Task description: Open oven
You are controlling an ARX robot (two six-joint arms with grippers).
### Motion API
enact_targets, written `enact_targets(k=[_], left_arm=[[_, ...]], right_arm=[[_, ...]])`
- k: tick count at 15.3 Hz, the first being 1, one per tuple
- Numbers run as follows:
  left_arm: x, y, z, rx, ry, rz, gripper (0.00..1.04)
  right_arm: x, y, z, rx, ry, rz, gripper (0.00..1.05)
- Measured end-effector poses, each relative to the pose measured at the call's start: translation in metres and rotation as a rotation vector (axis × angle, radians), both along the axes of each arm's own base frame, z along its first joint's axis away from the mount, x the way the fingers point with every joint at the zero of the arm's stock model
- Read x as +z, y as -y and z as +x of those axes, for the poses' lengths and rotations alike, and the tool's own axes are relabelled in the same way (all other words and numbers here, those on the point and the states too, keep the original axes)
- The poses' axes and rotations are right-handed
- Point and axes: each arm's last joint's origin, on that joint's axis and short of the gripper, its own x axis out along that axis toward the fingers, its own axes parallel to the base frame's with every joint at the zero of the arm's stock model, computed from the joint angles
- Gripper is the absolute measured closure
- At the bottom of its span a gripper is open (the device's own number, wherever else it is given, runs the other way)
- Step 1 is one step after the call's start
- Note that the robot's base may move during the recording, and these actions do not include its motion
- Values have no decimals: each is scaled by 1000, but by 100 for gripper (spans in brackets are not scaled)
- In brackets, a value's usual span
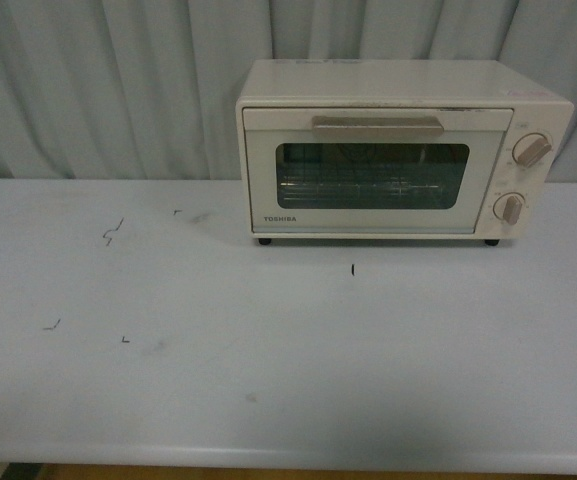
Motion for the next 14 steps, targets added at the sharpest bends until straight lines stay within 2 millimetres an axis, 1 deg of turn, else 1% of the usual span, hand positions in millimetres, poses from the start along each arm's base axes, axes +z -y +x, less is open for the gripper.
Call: enact_targets(k=[14], left_arm=[[0, 0, 0, 0, 0, 0, 7]], right_arm=[[0, 0, 0, 0, 0, 0, 6]])
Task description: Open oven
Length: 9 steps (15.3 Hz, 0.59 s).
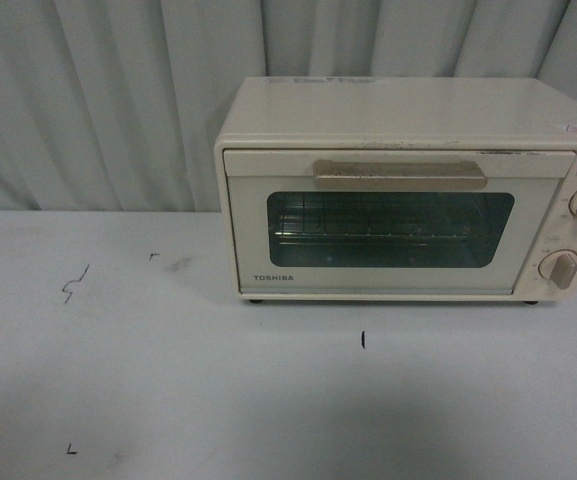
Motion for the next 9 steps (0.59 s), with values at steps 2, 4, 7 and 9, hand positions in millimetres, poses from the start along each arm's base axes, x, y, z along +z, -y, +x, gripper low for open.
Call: enact_targets(k=[2, 4, 7, 9], left_arm=[[0, 0, 0, 0, 0, 0, 7], [0, 0, 0, 0, 0, 0, 7], [-1, 0, 0, 0, -8, 0, 7], [-1, 0, -2, -57, -194, -57, 7]], right_arm=[[0, 0, 0, 0, 0, 0, 6], [0, 0, 0, 0, 0, 0, 6], [0, 0, 0, 0, 0, 0, 6], [0, 0, 0, 0, 0, 0, 6]])
